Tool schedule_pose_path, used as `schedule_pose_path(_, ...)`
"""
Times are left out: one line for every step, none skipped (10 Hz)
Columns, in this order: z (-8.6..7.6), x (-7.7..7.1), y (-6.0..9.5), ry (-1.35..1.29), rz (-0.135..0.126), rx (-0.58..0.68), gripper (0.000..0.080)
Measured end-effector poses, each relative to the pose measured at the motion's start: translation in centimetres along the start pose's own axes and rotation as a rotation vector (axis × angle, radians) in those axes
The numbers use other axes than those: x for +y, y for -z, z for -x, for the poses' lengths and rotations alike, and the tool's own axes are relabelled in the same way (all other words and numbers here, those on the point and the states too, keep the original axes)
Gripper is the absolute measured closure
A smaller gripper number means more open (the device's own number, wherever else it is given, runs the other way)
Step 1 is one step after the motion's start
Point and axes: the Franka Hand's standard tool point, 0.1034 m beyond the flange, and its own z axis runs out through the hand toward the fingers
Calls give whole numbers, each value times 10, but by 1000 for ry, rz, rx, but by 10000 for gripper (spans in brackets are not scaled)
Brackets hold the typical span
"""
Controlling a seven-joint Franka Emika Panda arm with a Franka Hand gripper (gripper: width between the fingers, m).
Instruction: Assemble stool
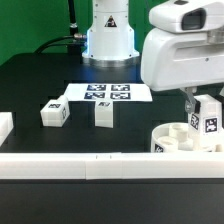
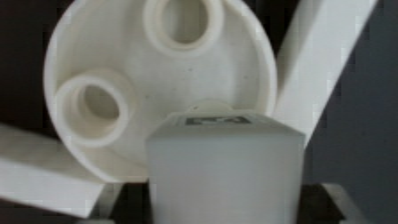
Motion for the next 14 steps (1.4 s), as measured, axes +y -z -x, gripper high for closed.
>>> schedule_pose_path(0, -1, 0, -125, -8, 15, 462)
schedule_pose_path(0, -2, -1, -243, -19, 24, 462)
schedule_pose_path(0, -3, -1, -329, -21, 30, 462)
schedule_pose_path(0, -4, -1, -434, -24, 30, 462)
schedule_pose_path(0, -3, -1, -497, -24, 30, 462)
schedule_pose_path(0, -3, 0, -574, -32, 28, 462)
schedule_pose_path(0, -4, 0, -630, -41, 25, 462)
schedule_pose_path(-1, -4, 0, -679, -45, 23, 462)
schedule_pose_path(-1, -4, 0, -751, -52, 19, 462)
schedule_pose_path(-1, -5, 0, -827, -59, 17, 462)
schedule_pose_path(-1, -5, 0, -911, -79, 16, 462)
schedule_pose_path(-1, -6, -1, -1039, -94, 11, 462)
schedule_pose_path(-2, -6, -1, -1171, -113, 7, 462)
schedule_pose_path(-2, -7, -1, -1296, -130, -1, 462)
